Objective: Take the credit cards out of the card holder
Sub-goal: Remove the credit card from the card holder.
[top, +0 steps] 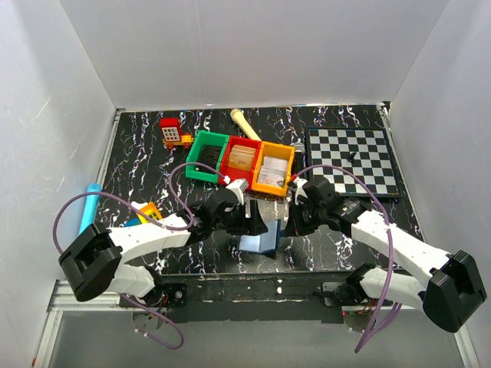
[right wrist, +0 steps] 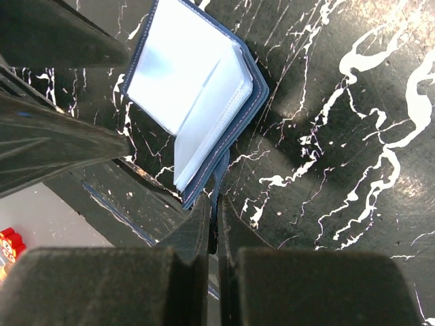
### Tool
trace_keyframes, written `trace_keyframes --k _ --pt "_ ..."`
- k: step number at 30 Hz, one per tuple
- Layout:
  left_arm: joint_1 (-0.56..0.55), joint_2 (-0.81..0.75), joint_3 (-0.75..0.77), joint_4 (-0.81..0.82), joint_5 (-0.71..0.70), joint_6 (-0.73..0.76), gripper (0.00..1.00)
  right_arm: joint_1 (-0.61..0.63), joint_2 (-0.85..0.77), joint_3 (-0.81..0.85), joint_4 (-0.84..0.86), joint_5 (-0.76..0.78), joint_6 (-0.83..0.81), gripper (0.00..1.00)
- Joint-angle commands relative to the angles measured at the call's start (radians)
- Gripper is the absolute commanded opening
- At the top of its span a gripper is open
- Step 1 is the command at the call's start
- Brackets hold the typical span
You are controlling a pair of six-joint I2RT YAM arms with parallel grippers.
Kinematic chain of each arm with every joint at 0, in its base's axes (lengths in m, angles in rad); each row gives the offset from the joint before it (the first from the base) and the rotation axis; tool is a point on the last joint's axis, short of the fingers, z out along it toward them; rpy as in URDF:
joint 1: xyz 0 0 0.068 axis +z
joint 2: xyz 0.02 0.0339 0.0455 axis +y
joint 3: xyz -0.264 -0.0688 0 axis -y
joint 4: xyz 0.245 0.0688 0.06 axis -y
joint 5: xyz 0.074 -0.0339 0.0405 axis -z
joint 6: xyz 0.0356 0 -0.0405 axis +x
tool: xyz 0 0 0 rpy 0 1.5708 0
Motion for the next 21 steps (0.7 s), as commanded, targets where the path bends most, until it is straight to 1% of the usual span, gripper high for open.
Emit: trace_keyframes --k 1,11,21 --pt "-0.017 0.047 0.068 -0.024 0.002 0.057 0.70 0.001 -0.024 0.061 0.028 -0.033 -0.027 0.01" --pt "-0.049 0.136 0.131 -0.047 0.011 0.106 0.67 -0.001 -0.004 0.092 0.016 -0.031 -0.041 0.01" --pt "-0.066 0.197 0.166 -0.067 -0.007 0.108 0.66 -0.001 0.005 0.089 0.019 -0.045 -0.038 0.01"
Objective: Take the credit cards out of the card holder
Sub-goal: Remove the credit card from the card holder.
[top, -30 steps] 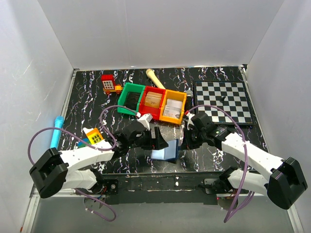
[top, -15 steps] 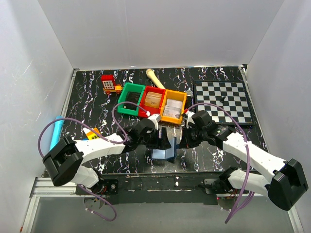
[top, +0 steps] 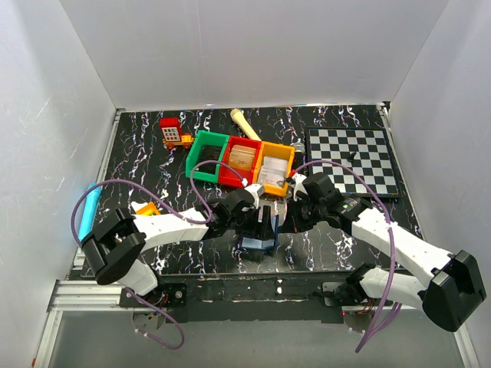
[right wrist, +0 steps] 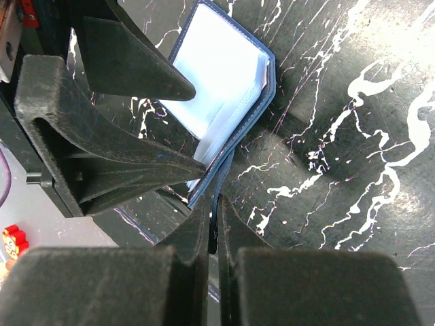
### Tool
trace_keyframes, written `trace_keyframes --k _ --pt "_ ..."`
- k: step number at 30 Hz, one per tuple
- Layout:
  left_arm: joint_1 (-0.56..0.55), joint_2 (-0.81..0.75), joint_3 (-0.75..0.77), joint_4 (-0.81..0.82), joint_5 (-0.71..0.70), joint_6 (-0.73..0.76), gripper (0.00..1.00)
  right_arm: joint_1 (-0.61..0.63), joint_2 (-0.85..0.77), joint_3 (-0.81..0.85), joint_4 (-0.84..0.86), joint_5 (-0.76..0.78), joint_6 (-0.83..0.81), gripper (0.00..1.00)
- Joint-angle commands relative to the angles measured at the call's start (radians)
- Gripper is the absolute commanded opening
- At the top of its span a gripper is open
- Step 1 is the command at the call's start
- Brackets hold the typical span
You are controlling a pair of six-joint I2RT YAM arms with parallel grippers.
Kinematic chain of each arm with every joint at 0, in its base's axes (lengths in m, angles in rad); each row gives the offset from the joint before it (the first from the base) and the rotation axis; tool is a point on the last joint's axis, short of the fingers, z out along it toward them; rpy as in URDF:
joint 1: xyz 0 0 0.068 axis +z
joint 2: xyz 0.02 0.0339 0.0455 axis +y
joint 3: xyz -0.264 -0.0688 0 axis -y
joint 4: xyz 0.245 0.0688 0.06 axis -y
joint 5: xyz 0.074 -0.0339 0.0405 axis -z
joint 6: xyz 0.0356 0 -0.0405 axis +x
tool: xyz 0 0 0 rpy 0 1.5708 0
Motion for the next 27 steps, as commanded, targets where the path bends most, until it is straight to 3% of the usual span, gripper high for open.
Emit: trace_keyframes --k 1,10,27 --pt "-0.006 0.005 0.038 -0.023 -0.019 0.017 0.65 0.001 0.003 0.040 0.017 -0.025 -0.008 0.01" --pt "-0.006 -0.009 0.030 -0.045 -0.063 0.003 0.56 0.001 0.006 0.037 0.019 -0.028 -0.011 0.01" --pt "-0.006 -0.044 0.044 -0.075 -0.108 0.012 0.63 0.001 0.023 0.057 -0.024 -0.013 -0.084 0.01"
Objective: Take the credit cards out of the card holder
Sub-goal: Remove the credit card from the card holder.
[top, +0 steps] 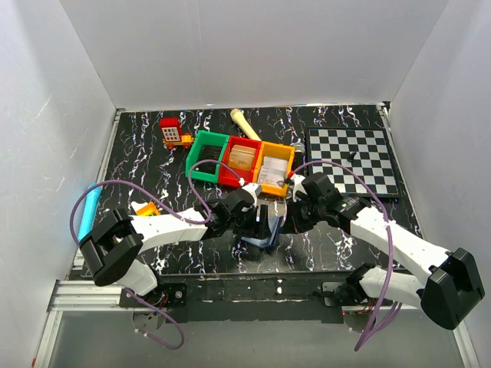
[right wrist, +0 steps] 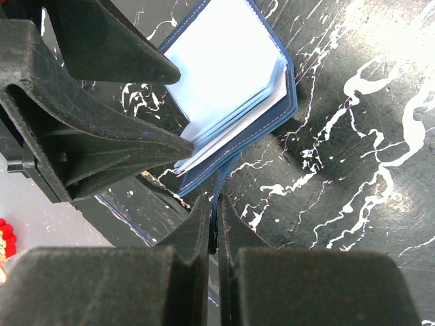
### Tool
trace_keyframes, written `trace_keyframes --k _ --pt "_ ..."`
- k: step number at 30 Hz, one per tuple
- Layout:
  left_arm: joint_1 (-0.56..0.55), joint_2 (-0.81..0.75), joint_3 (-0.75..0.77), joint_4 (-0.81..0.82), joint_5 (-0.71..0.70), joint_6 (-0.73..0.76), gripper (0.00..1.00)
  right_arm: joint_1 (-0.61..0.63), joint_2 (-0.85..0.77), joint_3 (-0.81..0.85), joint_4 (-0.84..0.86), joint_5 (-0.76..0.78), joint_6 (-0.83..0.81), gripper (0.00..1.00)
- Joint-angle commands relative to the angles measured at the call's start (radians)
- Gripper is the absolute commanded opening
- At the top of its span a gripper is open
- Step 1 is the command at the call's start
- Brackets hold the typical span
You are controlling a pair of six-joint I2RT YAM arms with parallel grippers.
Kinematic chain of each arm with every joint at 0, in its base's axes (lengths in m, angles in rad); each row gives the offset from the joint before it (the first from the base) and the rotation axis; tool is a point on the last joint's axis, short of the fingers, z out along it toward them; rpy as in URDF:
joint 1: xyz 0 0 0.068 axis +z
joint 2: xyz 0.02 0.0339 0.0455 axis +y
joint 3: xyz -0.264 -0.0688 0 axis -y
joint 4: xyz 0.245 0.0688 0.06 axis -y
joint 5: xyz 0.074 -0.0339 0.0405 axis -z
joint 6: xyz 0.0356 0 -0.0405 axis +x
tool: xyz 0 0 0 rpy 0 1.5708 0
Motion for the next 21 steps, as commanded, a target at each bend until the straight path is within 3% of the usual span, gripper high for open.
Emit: trace_keyframes --k 1,21 --pt "-0.003 -0.032 0.040 -0.029 -0.042 0.019 0.63 0.001 0.012 0.057 -0.020 -0.009 -0.054 0.01" --pt "-0.003 -0.021 0.089 -0.034 -0.036 0.067 0.71 -0.001 0.039 0.076 -0.052 -0.025 -0.114 0.01"
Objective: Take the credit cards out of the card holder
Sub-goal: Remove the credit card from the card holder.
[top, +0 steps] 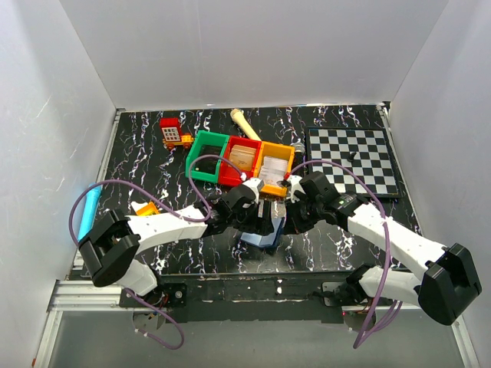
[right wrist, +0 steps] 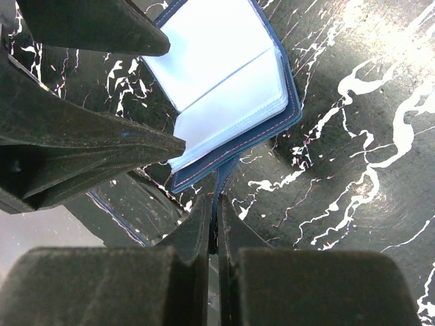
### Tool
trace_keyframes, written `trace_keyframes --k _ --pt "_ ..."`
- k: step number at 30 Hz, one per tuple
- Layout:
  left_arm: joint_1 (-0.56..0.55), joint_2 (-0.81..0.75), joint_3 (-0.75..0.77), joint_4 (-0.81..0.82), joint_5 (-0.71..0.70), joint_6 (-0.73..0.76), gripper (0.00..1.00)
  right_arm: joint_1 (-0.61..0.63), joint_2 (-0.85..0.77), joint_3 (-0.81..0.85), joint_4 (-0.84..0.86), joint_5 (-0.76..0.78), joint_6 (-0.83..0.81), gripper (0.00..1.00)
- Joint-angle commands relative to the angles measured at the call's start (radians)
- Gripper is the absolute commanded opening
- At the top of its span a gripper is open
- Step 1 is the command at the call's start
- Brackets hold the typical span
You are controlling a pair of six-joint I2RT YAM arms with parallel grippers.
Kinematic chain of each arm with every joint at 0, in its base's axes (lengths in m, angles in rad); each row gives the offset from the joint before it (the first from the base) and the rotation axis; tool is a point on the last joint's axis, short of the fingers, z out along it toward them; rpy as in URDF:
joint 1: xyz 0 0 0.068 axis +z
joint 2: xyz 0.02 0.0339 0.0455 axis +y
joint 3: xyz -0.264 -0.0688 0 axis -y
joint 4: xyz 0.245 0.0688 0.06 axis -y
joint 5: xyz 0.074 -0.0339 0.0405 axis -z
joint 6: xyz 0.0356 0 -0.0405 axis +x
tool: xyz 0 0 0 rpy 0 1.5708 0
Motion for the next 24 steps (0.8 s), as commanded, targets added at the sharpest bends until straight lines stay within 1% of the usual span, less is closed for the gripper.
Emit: trace_keyframes --k 1,6,11,18,24 --pt "-0.003 -0.003 0.049 0.000 0.008 0.035 0.71 0.001 0.001 0.049 -0.006 -0.025 -0.019 0.01" --pt "-0.005 0.051 0.069 0.000 0.047 0.052 0.71 0.001 0.002 0.053 -0.011 -0.020 -0.027 0.01" --pt "-0.005 0.088 0.074 -0.005 0.051 0.055 0.68 -0.001 0.008 0.061 -0.011 -0.005 -0.029 0.01" --pt "-0.005 0.080 0.069 -0.009 0.013 0.053 0.64 -0.001 0.035 0.076 -0.009 -0.005 -0.033 0.01" --pt "-0.003 0.077 0.079 -0.036 -0.022 0.060 0.58 -0.002 0.039 0.083 -0.015 -0.002 -0.047 0.01"
